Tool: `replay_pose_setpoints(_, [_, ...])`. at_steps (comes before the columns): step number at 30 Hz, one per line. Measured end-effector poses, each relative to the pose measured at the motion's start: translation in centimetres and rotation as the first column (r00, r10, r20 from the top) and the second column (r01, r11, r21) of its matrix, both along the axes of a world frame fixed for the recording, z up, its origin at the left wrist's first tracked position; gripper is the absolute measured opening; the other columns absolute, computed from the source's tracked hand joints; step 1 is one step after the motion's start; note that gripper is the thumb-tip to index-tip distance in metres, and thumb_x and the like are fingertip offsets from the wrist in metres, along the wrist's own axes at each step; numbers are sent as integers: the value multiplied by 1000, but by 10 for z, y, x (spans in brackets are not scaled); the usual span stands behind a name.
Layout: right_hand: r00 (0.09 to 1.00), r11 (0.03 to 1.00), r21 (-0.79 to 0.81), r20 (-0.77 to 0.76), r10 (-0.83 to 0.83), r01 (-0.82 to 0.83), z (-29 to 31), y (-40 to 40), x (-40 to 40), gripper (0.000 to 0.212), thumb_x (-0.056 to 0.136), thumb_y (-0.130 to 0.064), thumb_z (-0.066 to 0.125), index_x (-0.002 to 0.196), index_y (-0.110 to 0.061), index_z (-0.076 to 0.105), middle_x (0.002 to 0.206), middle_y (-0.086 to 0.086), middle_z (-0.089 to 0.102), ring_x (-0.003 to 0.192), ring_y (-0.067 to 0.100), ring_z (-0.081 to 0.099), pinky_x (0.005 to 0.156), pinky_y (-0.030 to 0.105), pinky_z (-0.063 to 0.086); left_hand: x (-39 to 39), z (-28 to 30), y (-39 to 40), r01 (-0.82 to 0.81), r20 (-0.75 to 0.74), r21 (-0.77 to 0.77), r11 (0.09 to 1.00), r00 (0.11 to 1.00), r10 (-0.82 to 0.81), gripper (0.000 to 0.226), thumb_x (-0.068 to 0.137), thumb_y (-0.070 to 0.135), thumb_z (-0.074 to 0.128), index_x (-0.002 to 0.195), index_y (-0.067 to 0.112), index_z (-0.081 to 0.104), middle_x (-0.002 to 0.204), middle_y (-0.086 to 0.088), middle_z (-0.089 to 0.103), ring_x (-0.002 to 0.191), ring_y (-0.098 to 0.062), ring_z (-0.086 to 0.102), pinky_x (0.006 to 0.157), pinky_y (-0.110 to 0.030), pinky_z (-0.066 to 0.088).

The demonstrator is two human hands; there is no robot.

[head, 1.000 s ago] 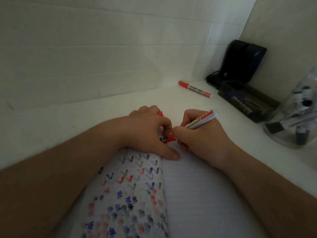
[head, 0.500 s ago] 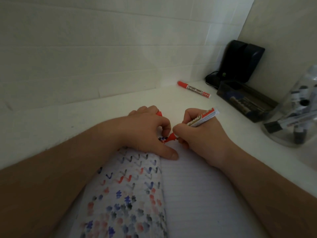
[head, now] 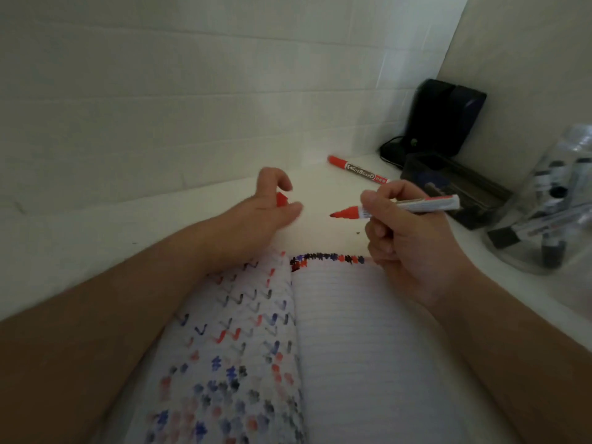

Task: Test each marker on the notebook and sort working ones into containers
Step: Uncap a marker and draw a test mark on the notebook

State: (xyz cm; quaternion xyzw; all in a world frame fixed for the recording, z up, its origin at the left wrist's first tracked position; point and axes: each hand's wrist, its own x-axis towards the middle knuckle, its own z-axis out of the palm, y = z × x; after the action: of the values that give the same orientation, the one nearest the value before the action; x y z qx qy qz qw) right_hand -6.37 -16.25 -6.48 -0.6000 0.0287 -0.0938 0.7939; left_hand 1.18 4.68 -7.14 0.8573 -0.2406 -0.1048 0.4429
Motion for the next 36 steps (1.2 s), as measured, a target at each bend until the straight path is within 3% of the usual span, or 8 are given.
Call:
replay_pose_setpoints(4, [994,994,85,-81,72,-65,0,-9,-1,11,93,-23,67,83,-19,65,69,6,53,53,13,40,47,24,23,2,-4,5,-32,79,-119,992,996,42,33,104,9,46,125,28,30,103,12,72,84,-10,57,75,-25,49])
replay_pose_setpoints(7, [982,969,216,-113,150,-123,1,-10,1,27,80,-27,54,90,-12,74,74,11,62,55,16,45,46,21,30,-3,-5,2,35,134,-109,993,991,-21,21,103,9,55,112,22,42,100,14,76,85,-10,65,81,-28,49])
replay_pose_setpoints(13, [983,966,219,-86,160,-137,-2,-12,4,35,75,-28,49,87,-10,77,72,13,63,55,17,46,46,21,32,-7,-6,1,60,205,-112,992,978,-36,16,101,17,61,108,30,55,105,20,74,101,-1,68,88,-24,51])
replay_pose_setpoints(18, [981,978,162,-121,155,-134,-4,-10,5,35,87,-21,43,89,-9,75,71,14,63,53,17,46,45,21,32,-4,-10,0,30,241,-65,997,971,-14,17,99,27,66,108,38,58,108,18,72,103,6,64,89,-19,48])
replay_pose_setpoints(22, [984,989,99,-134,120,-107,-3,-5,4,31,98,-14,37,94,-8,67,71,16,63,51,18,46,43,22,33,-5,-10,1,-5,311,-6,1000,950,7,15,98,31,66,111,37,60,94,19,65,85,7,57,71,-9,39])
replay_pose_setpoints(25, [988,994,72,-121,90,-82,0,-3,2,20,101,-10,43,87,-13,58,71,16,65,49,18,46,41,22,33,-7,-9,1,-2,336,1,1000,942,1,12,99,34,63,109,40,61,84,13,62,76,1,54,65,-12,40])
replay_pose_setpoints(31, [997,993,-98,-46,56,-61,-2,-3,0,10,99,-14,66,95,-9,73,77,12,72,55,14,53,44,20,40,-12,-2,-1,25,323,-164,986,946,30,15,107,31,49,103,35,63,74,16,60,67,-6,50,65,-23,43])
replay_pose_setpoints(36, [999,981,-192,5,41,-39,-3,2,-1,15,105,-16,58,97,-8,69,74,9,69,56,15,55,50,26,39,-21,3,-12,-34,263,-259,965,959,105,23,108,33,43,97,27,62,65,14,49,60,-5,41,55,-21,36])
